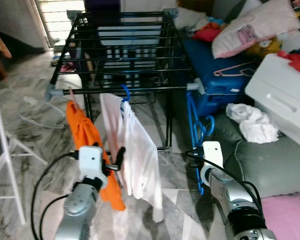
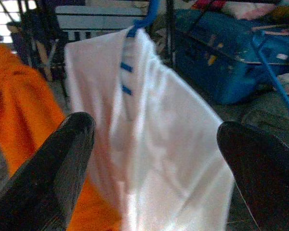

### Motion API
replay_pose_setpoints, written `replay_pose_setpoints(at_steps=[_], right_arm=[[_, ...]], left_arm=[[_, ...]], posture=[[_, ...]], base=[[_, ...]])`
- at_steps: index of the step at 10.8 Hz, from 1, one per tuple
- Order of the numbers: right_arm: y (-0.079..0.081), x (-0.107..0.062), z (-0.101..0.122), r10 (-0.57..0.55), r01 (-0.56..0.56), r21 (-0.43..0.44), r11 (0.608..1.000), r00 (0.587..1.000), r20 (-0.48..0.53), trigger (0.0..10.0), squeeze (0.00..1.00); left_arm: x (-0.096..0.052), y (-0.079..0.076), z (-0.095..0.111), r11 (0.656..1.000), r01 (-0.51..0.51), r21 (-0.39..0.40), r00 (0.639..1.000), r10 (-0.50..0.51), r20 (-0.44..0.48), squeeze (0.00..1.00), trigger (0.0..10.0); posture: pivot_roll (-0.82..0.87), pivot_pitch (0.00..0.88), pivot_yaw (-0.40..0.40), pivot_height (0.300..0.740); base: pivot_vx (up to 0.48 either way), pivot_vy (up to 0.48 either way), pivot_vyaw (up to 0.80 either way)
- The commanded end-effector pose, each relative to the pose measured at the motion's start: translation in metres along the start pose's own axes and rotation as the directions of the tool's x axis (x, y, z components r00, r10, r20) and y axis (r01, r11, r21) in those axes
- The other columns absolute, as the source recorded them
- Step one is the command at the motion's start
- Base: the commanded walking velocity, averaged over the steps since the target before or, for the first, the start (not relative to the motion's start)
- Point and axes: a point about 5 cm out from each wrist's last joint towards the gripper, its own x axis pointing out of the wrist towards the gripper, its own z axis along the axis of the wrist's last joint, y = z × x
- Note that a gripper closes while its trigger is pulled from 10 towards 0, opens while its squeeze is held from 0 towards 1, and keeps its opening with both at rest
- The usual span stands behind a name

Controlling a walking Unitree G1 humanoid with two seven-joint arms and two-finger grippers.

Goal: Hang hanger

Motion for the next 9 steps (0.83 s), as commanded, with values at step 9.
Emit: replay_pose_setpoints(at_steps=[9], right_arm=[[0.018, -0.004, -0.014, 0.179, -0.183, -0.064, 0.981, 0.981, -0.071, 10.0, 0.0]], left_arm=[[-0.001, -0.005, 0.002, 0.999, 0.04, -0.016, 0.999, -0.04, 0.012, 0.0, 10.0]], posture=[[-0.02, 0.0, 0.02, 0.74]], base=[[0.193, 0.083, 0.0]])
